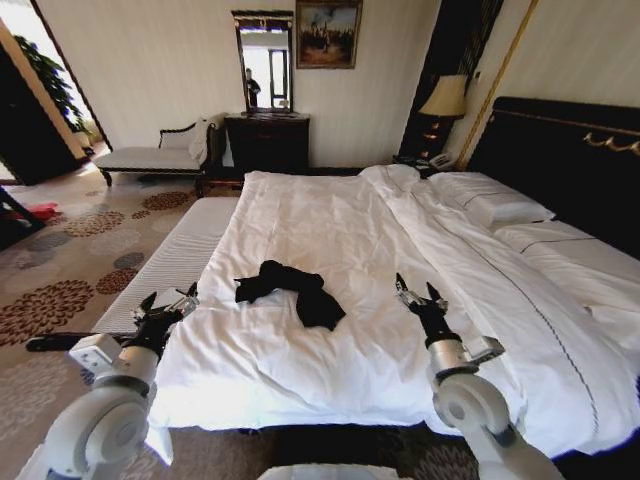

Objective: Fold the clothes on the bed.

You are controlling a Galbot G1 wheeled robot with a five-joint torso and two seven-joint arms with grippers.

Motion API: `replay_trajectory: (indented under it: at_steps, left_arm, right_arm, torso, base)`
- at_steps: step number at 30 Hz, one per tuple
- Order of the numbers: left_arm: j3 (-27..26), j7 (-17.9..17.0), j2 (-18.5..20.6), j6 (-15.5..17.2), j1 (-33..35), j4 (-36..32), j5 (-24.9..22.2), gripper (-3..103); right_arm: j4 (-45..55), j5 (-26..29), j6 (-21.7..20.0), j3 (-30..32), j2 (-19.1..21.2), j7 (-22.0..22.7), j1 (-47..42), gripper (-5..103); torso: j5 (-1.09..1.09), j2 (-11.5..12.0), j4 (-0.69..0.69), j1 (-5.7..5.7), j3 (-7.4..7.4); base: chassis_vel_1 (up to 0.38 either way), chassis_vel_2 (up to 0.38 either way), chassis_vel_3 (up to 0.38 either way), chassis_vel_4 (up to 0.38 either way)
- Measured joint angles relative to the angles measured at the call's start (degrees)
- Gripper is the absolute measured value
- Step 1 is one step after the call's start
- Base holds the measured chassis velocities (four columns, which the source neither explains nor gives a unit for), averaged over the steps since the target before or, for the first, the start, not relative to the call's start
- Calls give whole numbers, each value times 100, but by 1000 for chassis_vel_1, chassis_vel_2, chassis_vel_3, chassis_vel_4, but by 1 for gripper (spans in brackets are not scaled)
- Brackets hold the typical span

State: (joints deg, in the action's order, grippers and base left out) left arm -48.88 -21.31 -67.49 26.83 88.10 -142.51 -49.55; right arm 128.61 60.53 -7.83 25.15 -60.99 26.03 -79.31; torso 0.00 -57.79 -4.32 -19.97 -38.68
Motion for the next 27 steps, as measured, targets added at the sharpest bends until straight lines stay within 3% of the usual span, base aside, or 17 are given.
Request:
replay_trajectory:
  at_steps: [3, 11, 18, 27]
  left_arm:
    - [-5, 42, -26, -9, -41, -63, -95, 100]
    - [24, 317, -172, -274, -67, -73, -219, 100]
    - [28, 333, -267, -333, -15, -75, -159, 100]
    - [57, 276, -405, -323, -25, -76, -63, 100]
  right_arm:
    - [-374, 634, -295, -480, 30, 371, 641, 100]
    - [-1776, 1337, -526, -1623, -274, 821, 2322, 100]
    - [-2580, 1455, -671, -2132, -445, 944, 3279, 100]
    - [-3229, 1221, -807, -2868, -460, 1074, 4082, 100]
  torso:
    - [1, 0, 1, 0, 0]
    - [1, 1, 2, 0, -1]
    - [0, 0, 2, 0, 0]
    - [1, 1, 0, 0, 0]
  base:
    - [0, 0, 0, 0]
    - [0, 0, 0, 0]
    - [0, 0, 0, 0]
    - [0, 0, 0, 0]
